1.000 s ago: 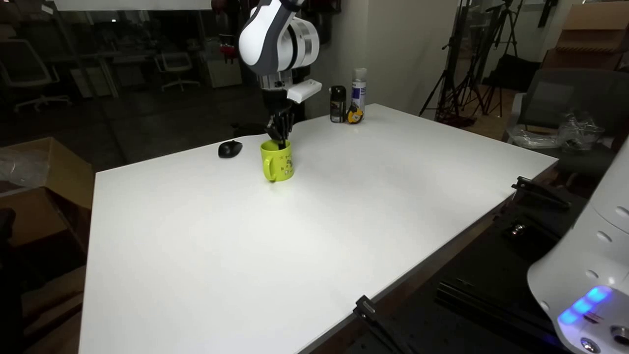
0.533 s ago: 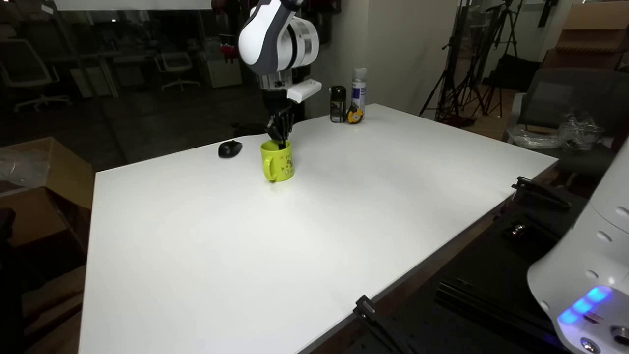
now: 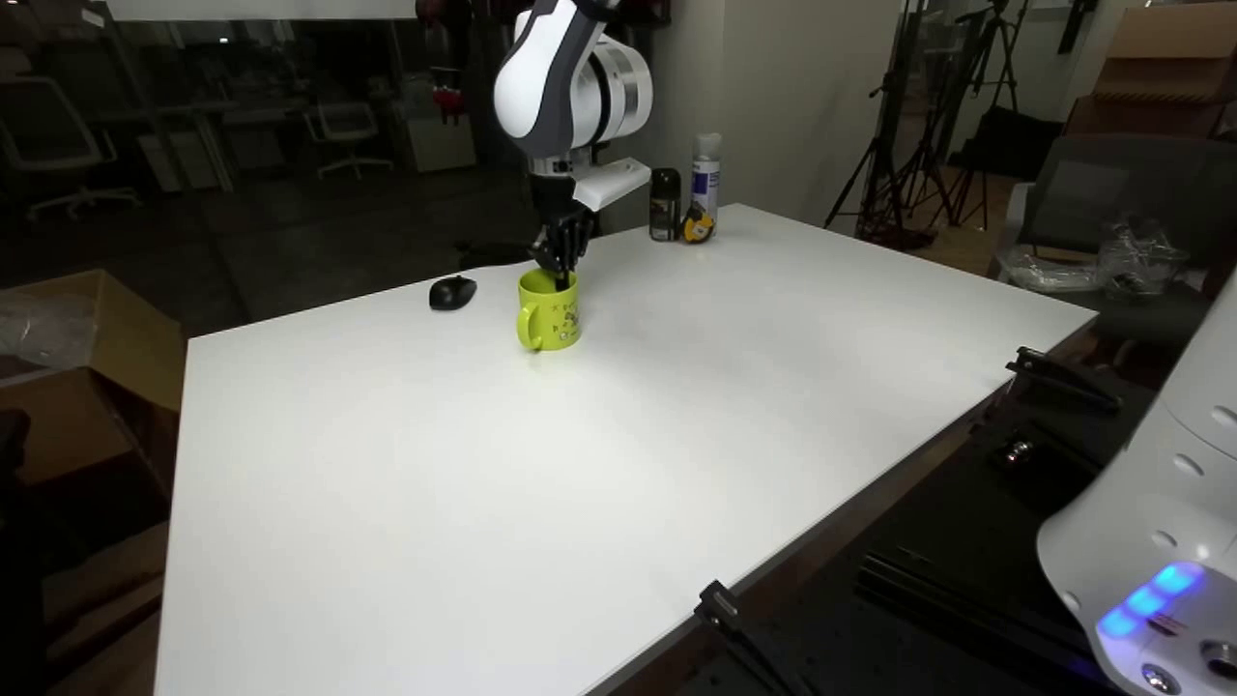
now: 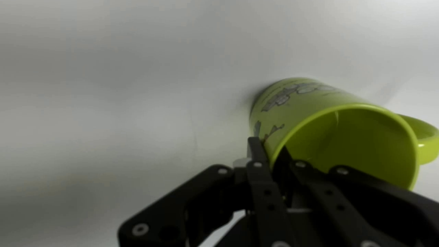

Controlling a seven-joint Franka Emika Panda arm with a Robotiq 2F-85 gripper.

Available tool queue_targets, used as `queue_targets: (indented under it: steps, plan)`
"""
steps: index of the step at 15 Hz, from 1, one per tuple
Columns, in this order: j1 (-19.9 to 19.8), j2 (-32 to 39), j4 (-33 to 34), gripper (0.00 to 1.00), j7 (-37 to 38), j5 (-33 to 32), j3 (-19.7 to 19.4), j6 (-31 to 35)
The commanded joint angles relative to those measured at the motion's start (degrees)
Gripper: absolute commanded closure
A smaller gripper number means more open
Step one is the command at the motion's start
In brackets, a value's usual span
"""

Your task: Move the cup slightly down on the table

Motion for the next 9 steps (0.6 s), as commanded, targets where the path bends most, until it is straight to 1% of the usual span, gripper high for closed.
queue_targets:
  steps: [1,4,6,9]
  plan:
    - [0.2,-4.6,-9.2,0.98,5.6,1.3,-0.8,4.4]
    - [-0.5,-7.5,-14.6,0.98,6.3,3.4,0.1,4.2]
    - [-1.3,-9.9,-18.3,0.98,5.4,5.7,1.3,4.2]
    - [-1.1,-12.7,-23.2,0.98,6.3,7.8,1.3,4.1]
